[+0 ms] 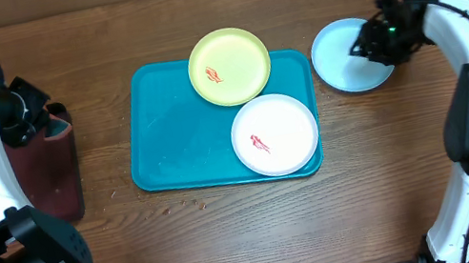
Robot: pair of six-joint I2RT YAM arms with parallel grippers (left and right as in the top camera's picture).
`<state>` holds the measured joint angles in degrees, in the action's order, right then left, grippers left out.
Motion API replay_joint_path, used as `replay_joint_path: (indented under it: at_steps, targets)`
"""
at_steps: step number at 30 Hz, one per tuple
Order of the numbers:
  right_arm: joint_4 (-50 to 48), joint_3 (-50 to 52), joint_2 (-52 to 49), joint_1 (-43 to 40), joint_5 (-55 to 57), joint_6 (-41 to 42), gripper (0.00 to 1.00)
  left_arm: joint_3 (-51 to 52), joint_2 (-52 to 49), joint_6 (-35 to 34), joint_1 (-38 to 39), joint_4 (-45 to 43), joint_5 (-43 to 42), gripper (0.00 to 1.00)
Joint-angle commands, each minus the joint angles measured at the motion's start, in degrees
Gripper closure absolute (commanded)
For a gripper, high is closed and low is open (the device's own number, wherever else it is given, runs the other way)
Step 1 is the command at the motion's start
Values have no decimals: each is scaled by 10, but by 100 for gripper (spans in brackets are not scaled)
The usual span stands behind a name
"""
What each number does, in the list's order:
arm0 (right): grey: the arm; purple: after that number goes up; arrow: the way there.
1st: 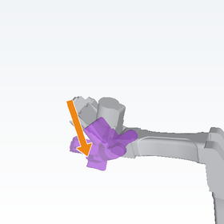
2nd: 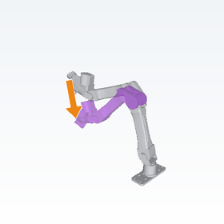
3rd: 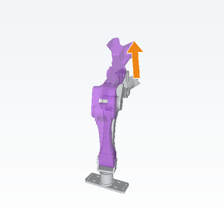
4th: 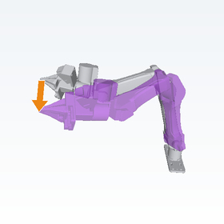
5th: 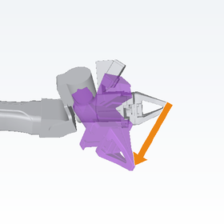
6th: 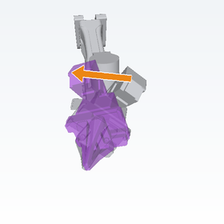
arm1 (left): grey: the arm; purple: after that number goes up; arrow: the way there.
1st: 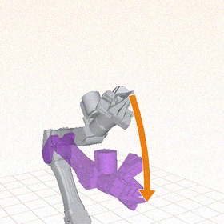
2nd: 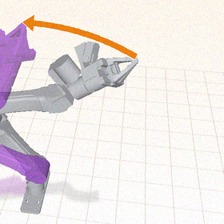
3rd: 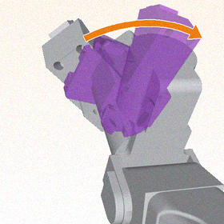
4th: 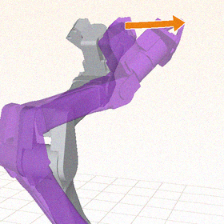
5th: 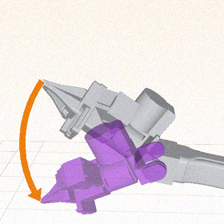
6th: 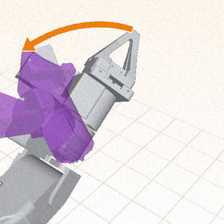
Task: Clean dirty plates on tray and stack at the side
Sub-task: 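Reach the right gripper to the yellow plate rim and grip it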
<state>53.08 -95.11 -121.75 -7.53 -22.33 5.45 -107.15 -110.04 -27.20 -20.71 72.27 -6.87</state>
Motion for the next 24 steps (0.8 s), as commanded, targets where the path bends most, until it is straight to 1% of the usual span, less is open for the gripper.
replay_joint_path:
  at_steps: [1,4,7,8,11,15,20,23,24]
  targets:
    - [-3,-58,20,49,-18,-14,50,2,-5,29,17,-4,-2,96]
    - [-14,-82,20,90,-17,-14,46,2,-5,43,26,-5,-2,96]
    - [-57,-80,19,135,0,-14,35,2,-5,52,41,-8,-2,96]
    - [-72,-76,19,150,23,-14,34,2,-5,54,47,-9,-2,96]
    - [-104,-69,12,191,112,-12,34,2,-6,59,61,-12,-2,96]
    - [-132,-68,-11,230,172,-9,34,2,-6,60,73,-12,-2,96]
    - [-162,-68,-44,249,184,-3,34,2,-12,60,83,-12,-2,96]
    - [-178,-68,-69,254,184,6,41,2,-21,60,89,-12,-2,96]
    - [-183,-68,-75,255,184,6,41,2,-22,60,90,-12,-2,96]
